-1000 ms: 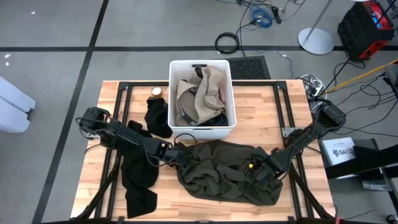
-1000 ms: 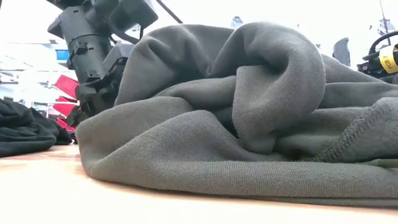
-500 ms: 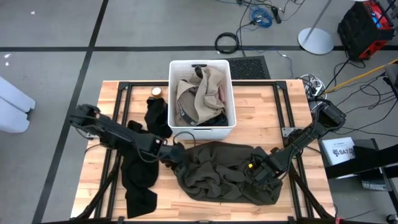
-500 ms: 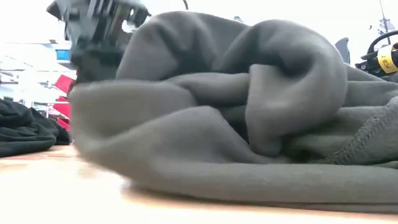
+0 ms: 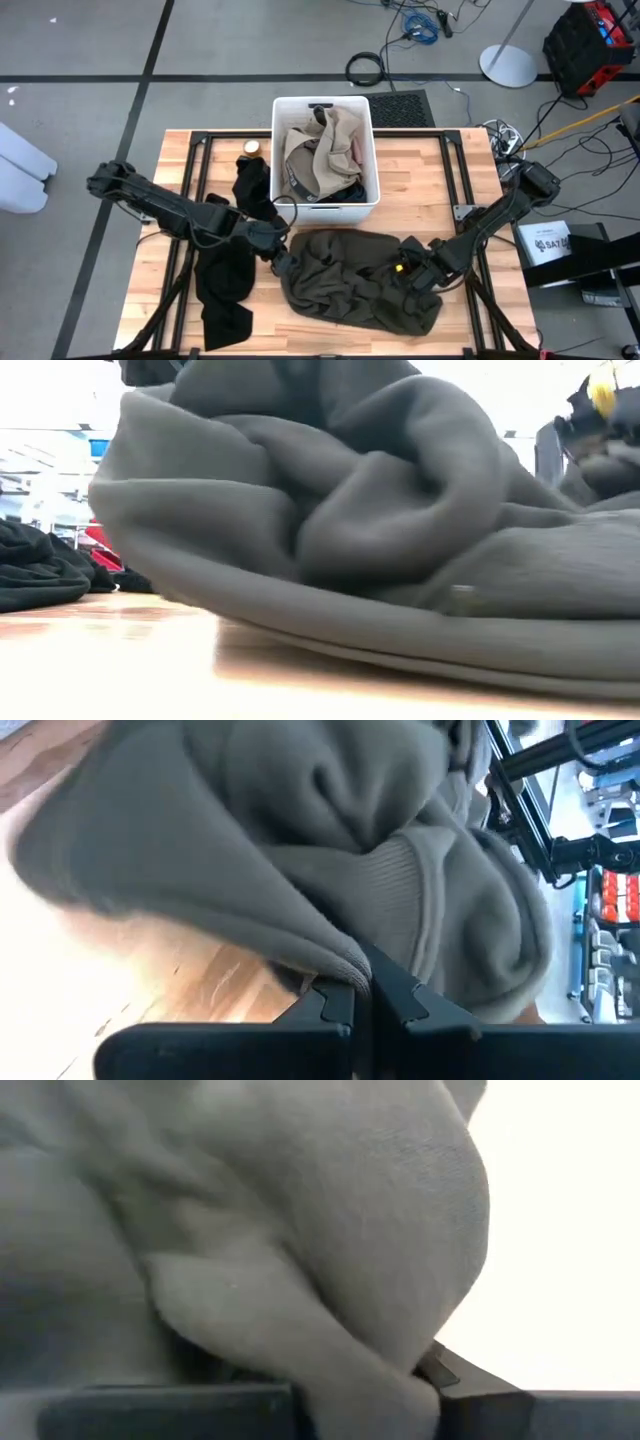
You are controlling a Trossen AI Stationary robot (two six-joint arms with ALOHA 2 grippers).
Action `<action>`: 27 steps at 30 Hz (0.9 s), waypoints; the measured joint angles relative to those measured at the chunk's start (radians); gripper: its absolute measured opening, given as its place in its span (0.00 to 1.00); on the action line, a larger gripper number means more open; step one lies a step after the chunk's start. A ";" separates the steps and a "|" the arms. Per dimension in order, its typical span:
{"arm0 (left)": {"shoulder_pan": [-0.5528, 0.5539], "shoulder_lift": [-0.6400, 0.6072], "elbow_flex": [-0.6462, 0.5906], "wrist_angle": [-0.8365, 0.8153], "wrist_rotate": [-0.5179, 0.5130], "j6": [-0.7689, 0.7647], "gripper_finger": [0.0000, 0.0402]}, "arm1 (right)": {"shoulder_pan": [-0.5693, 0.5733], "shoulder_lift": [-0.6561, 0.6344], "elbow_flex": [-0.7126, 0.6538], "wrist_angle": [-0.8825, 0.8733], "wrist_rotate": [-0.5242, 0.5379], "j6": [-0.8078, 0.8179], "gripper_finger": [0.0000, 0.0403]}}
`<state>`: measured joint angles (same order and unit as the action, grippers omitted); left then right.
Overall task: Fold laundry
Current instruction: Fold the black jacket into the white laundry bin
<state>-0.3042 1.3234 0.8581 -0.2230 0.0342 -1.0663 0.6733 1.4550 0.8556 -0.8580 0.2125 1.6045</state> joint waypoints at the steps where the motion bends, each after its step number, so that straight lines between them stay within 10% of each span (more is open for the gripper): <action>1: 0.000 0.005 0.000 0.008 -0.001 0.000 0.02 | 0.000 -0.007 0.012 0.016 0.025 -0.010 0.15; 17: -0.006 0.032 0.000 0.296 0.048 0.001 0.03 | -0.063 -0.018 0.162 0.402 0.312 -0.359 0.15; 27: -0.005 0.207 0.002 0.417 0.017 0.028 0.03 | -0.158 0.081 0.163 0.701 0.207 -0.545 0.15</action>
<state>-0.3092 1.5300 0.8597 0.1939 0.0512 -1.0378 0.5151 1.5358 1.0183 -0.1574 0.4195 1.0598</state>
